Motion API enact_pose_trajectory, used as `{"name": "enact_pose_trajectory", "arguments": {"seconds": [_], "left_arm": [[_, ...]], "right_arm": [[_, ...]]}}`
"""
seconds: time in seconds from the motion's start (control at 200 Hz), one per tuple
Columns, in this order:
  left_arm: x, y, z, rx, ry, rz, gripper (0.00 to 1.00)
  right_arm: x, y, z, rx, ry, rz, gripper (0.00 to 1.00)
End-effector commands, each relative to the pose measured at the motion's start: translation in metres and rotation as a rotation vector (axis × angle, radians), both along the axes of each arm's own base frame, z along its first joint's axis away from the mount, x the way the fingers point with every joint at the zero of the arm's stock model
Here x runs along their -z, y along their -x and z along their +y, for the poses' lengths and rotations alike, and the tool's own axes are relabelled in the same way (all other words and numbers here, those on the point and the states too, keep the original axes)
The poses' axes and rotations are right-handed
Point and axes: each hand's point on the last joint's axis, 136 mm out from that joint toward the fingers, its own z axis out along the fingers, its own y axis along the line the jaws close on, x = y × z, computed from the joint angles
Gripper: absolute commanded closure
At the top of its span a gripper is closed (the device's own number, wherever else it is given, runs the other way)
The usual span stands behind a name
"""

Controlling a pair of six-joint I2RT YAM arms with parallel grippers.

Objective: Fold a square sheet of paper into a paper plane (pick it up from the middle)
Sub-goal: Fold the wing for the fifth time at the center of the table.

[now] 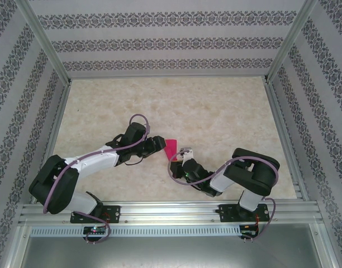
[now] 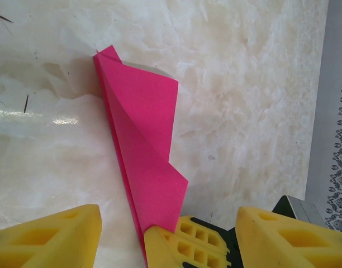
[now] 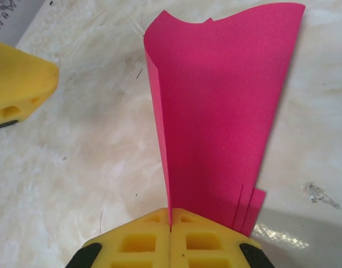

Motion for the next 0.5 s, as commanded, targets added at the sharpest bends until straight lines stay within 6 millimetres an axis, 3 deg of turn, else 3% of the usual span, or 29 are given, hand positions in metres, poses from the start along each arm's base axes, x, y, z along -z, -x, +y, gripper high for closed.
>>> {"name": "enact_pose_trajectory", "arguments": {"seconds": [0.0,0.315,0.495], "left_arm": [[0.000,-0.004,-0.003,0.000,0.035,-0.007,0.34],[0.002,-0.004,-0.007,0.010,0.049,0.005,0.34],[0.004,-0.004,-0.007,0.009,0.045,0.006,0.34]], "right_arm": [[0.008,0.005,-0.004,0.021,-0.065,0.080,0.98],[0.025,0.006,-0.008,0.049,-0.129,0.210,0.97],[0.020,0.007,-0.009,0.039,-0.175,0.216,0.96]]}}
